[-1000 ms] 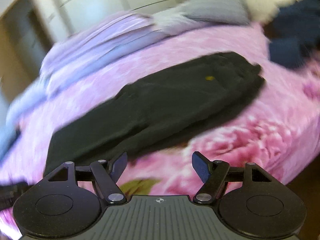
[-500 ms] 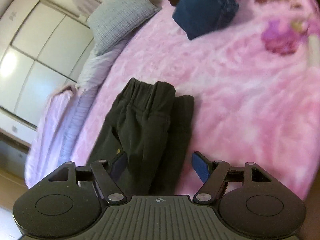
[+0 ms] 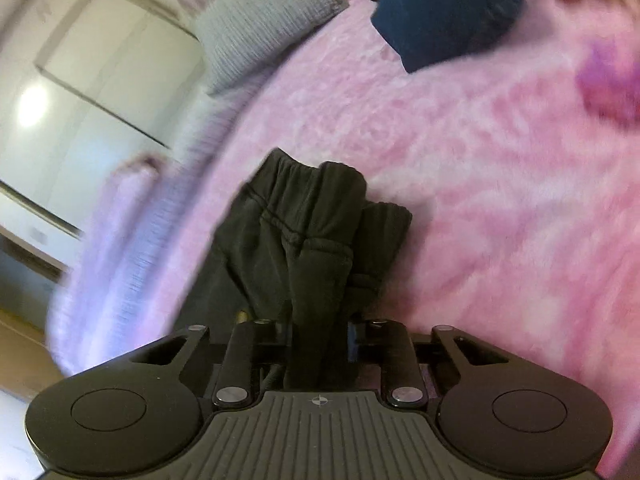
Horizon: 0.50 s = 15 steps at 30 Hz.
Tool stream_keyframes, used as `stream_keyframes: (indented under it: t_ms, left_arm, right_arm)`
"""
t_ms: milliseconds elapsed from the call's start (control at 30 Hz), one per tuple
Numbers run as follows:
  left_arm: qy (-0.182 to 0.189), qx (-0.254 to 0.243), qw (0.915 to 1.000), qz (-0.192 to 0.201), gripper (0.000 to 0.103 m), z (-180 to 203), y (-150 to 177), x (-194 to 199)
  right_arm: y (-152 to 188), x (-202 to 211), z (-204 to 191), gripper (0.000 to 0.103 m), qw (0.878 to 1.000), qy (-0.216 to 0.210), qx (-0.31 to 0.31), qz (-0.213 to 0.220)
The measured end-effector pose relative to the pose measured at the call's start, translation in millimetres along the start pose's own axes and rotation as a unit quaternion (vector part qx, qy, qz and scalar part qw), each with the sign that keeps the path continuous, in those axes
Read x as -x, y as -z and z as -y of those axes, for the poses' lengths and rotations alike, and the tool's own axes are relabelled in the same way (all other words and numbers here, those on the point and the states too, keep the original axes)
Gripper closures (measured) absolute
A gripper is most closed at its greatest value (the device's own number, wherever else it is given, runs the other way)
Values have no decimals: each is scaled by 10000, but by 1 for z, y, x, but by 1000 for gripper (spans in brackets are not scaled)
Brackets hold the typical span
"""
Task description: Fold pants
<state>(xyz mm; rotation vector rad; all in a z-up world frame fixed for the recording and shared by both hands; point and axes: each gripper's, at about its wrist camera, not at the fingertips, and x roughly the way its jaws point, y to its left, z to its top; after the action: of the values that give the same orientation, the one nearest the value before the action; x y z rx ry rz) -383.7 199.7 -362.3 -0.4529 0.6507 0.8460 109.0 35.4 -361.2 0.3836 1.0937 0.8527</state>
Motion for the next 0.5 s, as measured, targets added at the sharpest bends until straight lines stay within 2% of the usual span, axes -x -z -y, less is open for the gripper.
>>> stream_keyframes:
  t_ms: [67,133,233,267,333,400,433,500]
  left_arm:
    - [67,81,9999,10,68,-4,-1,4]
    - [127,191,9997,34,69,-10,-2,12]
    - [58,310,9994,116,69,-23,2,31]
    - [-16,350,9993,117,69,-30,5,38]
    - [-128,519,9985,105,69,-48,12,52]
    - [-225,790,9966,61,69,-69,22,66]
    - [-273,953,9951,25,69,-79,28,72]
    - [-343,1348,9903,-47,70,-101,40,81]
  right_arm:
    - [3,7,-47,87,9931,796,847,132]
    - [20,18,-105,88,9682,1264,2076,585]
    - [59,42,-180,89,9219,1187,3482,1214]
    - [76,50,-203,89,9024,1098,3922,1403]
    - [118,64,-242,89,8566,772,4801,1724]
    - [170,73,-273,89,7994,378,5669,1953]
    - [203,74,-284,87,7587,174,6189,2026]
    - [261,70,-293,85,6891,-196,6946,2056]
